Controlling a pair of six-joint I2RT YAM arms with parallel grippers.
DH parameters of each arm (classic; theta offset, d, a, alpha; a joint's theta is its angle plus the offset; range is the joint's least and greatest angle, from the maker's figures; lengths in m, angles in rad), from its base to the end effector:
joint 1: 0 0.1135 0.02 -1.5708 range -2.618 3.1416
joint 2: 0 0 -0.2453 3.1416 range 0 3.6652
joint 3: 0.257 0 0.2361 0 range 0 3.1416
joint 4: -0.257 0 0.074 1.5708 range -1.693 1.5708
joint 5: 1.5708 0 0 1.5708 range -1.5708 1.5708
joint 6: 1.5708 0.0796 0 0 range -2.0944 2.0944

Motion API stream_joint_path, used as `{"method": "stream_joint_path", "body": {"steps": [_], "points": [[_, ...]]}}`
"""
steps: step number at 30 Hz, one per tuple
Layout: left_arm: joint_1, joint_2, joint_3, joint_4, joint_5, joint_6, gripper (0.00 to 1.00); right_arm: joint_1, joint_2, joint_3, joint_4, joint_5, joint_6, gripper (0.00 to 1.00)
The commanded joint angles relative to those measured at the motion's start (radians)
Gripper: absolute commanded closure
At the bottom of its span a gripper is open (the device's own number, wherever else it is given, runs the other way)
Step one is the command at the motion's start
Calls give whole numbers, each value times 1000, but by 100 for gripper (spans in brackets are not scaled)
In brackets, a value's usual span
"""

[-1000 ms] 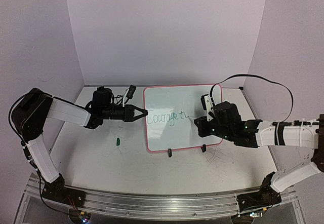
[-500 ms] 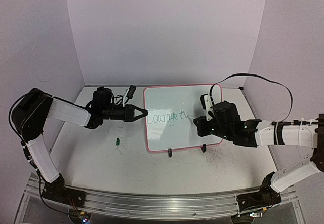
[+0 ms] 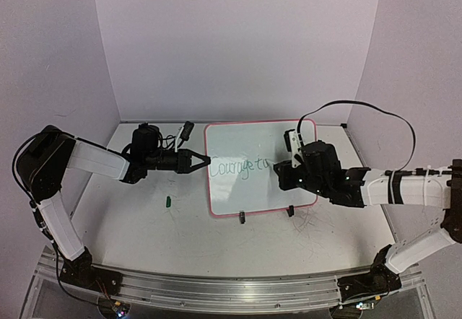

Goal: Write a sentence on the whiteboard

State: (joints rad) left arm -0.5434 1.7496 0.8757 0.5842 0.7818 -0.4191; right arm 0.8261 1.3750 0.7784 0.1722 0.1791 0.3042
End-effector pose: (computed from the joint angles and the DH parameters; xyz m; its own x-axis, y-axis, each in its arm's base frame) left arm 0.2973 -0.2451 0.1810 -0.6079 0.0298 -0.7935 0.7636 0.2961 -0.5738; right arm 0.2366 0.2358 0.2127 -0.4500 -0.0534 -0.8914 -0.5017 0.8409 0.2030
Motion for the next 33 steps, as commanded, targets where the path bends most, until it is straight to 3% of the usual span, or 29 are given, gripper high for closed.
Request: {"method": "stream_joint_path", "body": {"steps": [1,13,20,24,33], "points": [[-9,4,14,-4,-30,19,100,-6,31,37,10,23,-15,100],[-10,2,9,-3,-33,22,100,-7,1,10,-10,-9,-10,100],[-9,-2,9,-5,-39,20,100,-7,-194,-35,5,-7,-34,100],[-9,5,13,-5,-37,20,100,-39,-156,-16,-73,5,-34,100],[-9,1,9,-6,-40,16,100,-53,-124,3,-55,21,-47,100]]}}
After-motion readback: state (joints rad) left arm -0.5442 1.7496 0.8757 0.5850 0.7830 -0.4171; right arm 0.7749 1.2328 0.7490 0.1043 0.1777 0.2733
